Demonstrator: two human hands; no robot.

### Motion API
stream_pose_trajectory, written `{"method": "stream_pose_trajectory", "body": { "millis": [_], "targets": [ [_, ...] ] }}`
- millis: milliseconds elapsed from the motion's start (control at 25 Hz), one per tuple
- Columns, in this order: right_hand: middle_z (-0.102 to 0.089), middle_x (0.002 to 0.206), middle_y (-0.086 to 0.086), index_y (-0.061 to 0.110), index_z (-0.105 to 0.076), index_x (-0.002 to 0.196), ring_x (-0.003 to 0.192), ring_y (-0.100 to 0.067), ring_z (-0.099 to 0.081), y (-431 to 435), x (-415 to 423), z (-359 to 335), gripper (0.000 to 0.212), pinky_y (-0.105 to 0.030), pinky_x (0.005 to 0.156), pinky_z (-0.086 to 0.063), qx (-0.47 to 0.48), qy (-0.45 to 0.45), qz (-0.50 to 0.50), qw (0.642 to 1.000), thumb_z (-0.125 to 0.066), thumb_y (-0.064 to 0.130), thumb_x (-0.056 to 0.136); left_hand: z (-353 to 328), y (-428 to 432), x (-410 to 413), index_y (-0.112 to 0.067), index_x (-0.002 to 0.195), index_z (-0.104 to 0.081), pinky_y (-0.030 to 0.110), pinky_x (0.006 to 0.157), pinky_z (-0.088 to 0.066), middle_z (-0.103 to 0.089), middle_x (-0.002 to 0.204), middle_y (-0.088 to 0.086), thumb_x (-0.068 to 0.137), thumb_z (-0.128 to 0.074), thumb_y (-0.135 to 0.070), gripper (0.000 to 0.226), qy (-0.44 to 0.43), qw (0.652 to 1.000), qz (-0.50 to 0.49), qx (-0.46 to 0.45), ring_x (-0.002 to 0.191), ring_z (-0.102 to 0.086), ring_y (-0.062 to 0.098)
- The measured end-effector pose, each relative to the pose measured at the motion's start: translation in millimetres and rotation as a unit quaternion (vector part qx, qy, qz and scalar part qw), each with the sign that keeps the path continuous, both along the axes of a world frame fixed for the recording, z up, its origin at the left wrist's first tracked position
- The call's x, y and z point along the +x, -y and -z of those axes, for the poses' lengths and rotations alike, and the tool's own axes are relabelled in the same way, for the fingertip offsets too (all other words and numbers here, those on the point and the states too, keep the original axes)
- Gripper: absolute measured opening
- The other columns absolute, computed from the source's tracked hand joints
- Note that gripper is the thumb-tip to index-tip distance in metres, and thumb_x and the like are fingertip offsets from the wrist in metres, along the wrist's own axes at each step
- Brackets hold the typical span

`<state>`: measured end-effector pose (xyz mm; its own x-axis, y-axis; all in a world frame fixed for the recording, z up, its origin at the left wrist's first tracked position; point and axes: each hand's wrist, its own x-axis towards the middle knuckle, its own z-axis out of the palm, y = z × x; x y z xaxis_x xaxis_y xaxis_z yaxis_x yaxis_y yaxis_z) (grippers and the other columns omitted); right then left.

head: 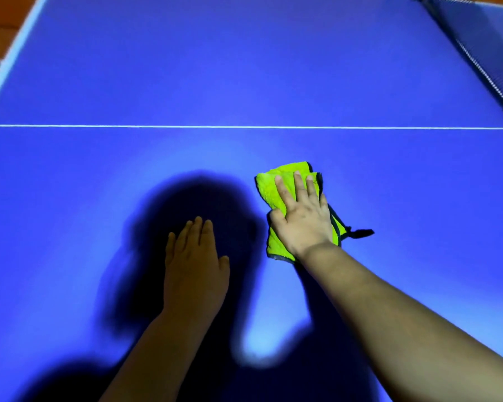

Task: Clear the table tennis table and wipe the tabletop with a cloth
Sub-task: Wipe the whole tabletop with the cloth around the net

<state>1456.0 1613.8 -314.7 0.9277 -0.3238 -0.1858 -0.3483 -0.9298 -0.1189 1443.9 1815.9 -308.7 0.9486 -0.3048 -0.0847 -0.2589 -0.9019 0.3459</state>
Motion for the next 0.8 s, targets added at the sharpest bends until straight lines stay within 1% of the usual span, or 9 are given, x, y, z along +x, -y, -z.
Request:
{"method": "stream_pose_trajectory", "body": {
  "millis": [160,320,400,440,520,600,640,720,800],
  "targets": [
    [0.007,0.162,0.001,0.043,-0.002,0.151,0.148,-0.022,0.012,-49.1,-48.6,-0.8,0.070,-0.045,0.118,0.001,0.008,-0.011,-0.034,0.999,-0.023,0.048,0.084,-0.5,-48.7,-41.0,0.004,0.135,-0.043,0.052,0.105,-0.029,-0.042,0.141,0.022,0.062,-0.080,-0.014,0.083,0.017,0.999,0.025,0.010,0.128,-0.044,0.036],
    [0.010,0.161,0.002,0.043,0.000,0.150,0.148,-0.022,0.013,-115.3,-96.2,-4.6,0.076,-0.045,0.118,0.002,0.014,-0.012,-0.062,0.998,-0.008,0.052,0.075,-6.4,-118.9,-86.5,0.006,0.129,-0.048,0.056,0.096,-0.039,-0.050,0.133,0.024,0.048,-0.087,-0.014,0.092,0.018,0.999,0.026,0.015,0.118,-0.054,0.038],
    [0.011,0.161,0.002,0.043,0.001,0.150,0.147,-0.021,0.017,-158.2,-120.1,-7.5,0.077,-0.044,0.118,0.004,0.020,-0.019,-0.091,0.995,-0.006,0.052,0.074,-6.0,-162.7,-110.6,0.006,0.127,-0.050,0.054,0.096,-0.041,-0.053,0.130,0.024,0.043,-0.089,-0.016,0.095,0.015,1.000,0.013,0.022,0.117,-0.054,0.035],
    [0.011,0.161,0.002,0.043,0.000,0.150,0.146,-0.020,0.019,-181.0,-130.4,-7.8,0.075,-0.043,0.117,0.006,0.023,-0.022,-0.108,0.994,-0.008,0.053,0.076,-5.1,-186.5,-122.5,0.006,0.126,-0.049,0.051,0.099,-0.038,-0.052,0.130,0.025,0.043,-0.088,-0.016,0.095,0.013,1.000,0.004,0.021,0.119,-0.050,0.034],
    [0.002,0.161,-0.001,0.040,-0.012,0.151,0.147,-0.022,0.011,-225.6,-145.0,-5.8,0.072,-0.044,0.117,0.002,0.017,-0.006,-0.142,0.990,-0.017,0.051,0.080,-1.9,-233.7,-142.3,0.006,0.127,-0.045,0.049,0.100,-0.027,-0.051,0.130,0.026,0.051,-0.080,-0.021,0.087,0.026,0.999,-0.024,0.017,0.121,-0.039,0.032],
    [-0.015,0.160,-0.006,0.035,-0.036,0.145,0.148,-0.029,-0.010,-272.1,-159.2,-3.3,0.066,-0.047,0.118,-0.009,-0.004,0.016,-0.192,0.981,-0.033,0.049,0.080,1.4,-279.4,-163.2,0.005,0.128,-0.041,0.048,0.098,-0.024,-0.051,0.129,0.028,0.062,-0.060,-0.029,0.077,0.039,0.997,-0.060,0.022,0.120,-0.036,0.033],
    [-0.021,0.159,-0.008,0.034,-0.041,0.142,0.146,-0.031,-0.016,-297.2,-164.8,-2.9,0.065,-0.048,0.117,-0.013,-0.006,0.026,-0.226,0.974,-0.039,0.048,0.078,2.1,-302.7,-171.9,0.005,0.128,-0.039,0.048,0.098,-0.025,-0.050,0.129,0.029,0.066,-0.049,-0.032,0.073,0.039,0.996,-0.080,0.027,0.120,-0.037,0.034],
    [-0.026,0.157,-0.010,0.035,-0.040,0.142,0.146,-0.034,-0.017,-349.0,-176.3,-4.1,0.070,-0.051,0.116,-0.016,0.011,0.031,-0.304,0.952,-0.045,0.048,0.074,1.0,-347.3,-187.4,0.008,0.127,-0.041,0.052,0.098,-0.034,-0.051,0.127,0.031,0.068,-0.037,-0.033,0.072,0.014,0.991,-0.130,0.034,0.118,-0.045,0.038],
    [-0.031,0.154,-0.012,0.034,-0.038,0.143,0.145,-0.036,-0.018,-398.3,-186.3,-7.0,0.077,-0.055,0.115,-0.018,0.023,0.031,-0.390,0.920,-0.046,0.049,0.068,-2.7,-392.6,-201.6,0.014,0.120,-0.051,0.060,0.087,-0.044,-0.054,0.121,0.034,0.068,-0.035,-0.029,0.069,-0.028,0.982,-0.183,0.039,0.109,-0.056,0.045]
  ]
}}
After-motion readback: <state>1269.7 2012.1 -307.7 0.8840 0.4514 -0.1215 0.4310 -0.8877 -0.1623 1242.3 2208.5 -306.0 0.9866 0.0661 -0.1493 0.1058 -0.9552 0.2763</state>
